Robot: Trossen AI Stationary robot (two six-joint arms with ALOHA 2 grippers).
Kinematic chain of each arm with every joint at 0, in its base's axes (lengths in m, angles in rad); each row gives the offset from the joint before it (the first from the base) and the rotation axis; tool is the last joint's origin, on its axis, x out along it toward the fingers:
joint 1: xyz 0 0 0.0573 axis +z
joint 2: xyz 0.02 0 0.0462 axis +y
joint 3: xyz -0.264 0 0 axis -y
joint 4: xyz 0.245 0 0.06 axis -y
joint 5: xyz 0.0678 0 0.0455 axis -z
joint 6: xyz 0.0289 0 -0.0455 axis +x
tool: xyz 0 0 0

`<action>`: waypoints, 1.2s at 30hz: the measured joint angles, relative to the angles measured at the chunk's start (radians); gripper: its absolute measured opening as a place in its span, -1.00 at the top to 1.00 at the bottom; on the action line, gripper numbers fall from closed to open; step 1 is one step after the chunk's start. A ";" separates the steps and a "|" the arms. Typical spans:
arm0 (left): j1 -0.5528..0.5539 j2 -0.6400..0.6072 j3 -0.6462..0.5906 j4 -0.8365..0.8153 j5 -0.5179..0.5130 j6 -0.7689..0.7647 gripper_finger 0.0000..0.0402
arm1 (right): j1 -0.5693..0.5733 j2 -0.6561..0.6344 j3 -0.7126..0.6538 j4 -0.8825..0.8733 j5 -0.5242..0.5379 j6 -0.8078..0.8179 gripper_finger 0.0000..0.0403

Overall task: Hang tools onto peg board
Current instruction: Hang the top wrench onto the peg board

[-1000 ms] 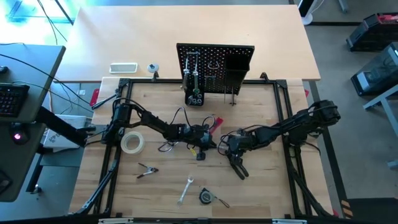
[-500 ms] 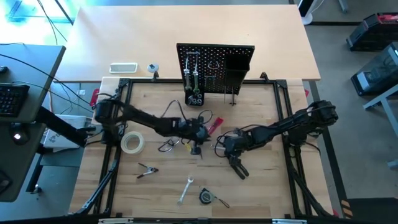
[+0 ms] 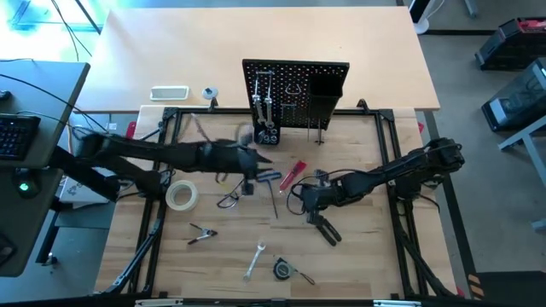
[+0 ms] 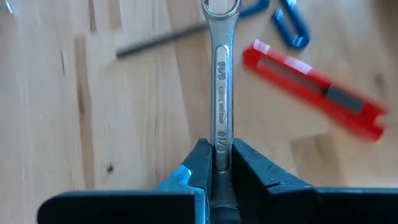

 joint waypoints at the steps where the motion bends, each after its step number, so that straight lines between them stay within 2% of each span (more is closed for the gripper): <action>1: 0.000 -0.033 0.000 -0.004 0.000 0.000 0.56 | 0.001 0.000 0.015 0.000 0.024 -0.009 0.83; 6: -0.003 -0.161 -0.011 0.020 0.005 -0.016 0.56 | 0.002 0.000 0.104 0.000 0.171 -0.056 0.83; 11: -0.006 -0.251 -0.103 0.129 0.004 -0.073 0.56 | 0.011 -0.001 0.213 -0.007 0.343 -0.124 0.83; 15: -0.007 -0.297 -0.238 0.340 -0.001 -0.138 0.56 | 0.034 -0.002 0.292 -0.007 0.480 -0.174 0.83; 19: -0.013 -0.301 -0.410 0.683 -0.009 -0.196 0.56 | 0.061 -0.002 0.350 -0.004 0.604 -0.204 0.83; 23: -0.026 -0.227 -0.557 1.058 -0.026 -0.230 0.56 | 0.089 -0.002 0.368 0.001 0.702 -0.206 0.83; 26: -0.038 -0.129 -0.601 1.268 -0.046 -0.244 0.56 | 0.098 -0.002 0.366 0.028 0.718 -0.200 0.83; 31: -0.058 0.061 -0.560 1.439 -0.045 -0.255 0.56 | 0.098 -0.001 0.335 0.127 0.722 -0.213 0.83; 36: -0.067 0.185 -0.502 1.537 -0.082 -0.258 0.56 | 0.098 0.000 0.330 0.143 0.723 -0.211 0.83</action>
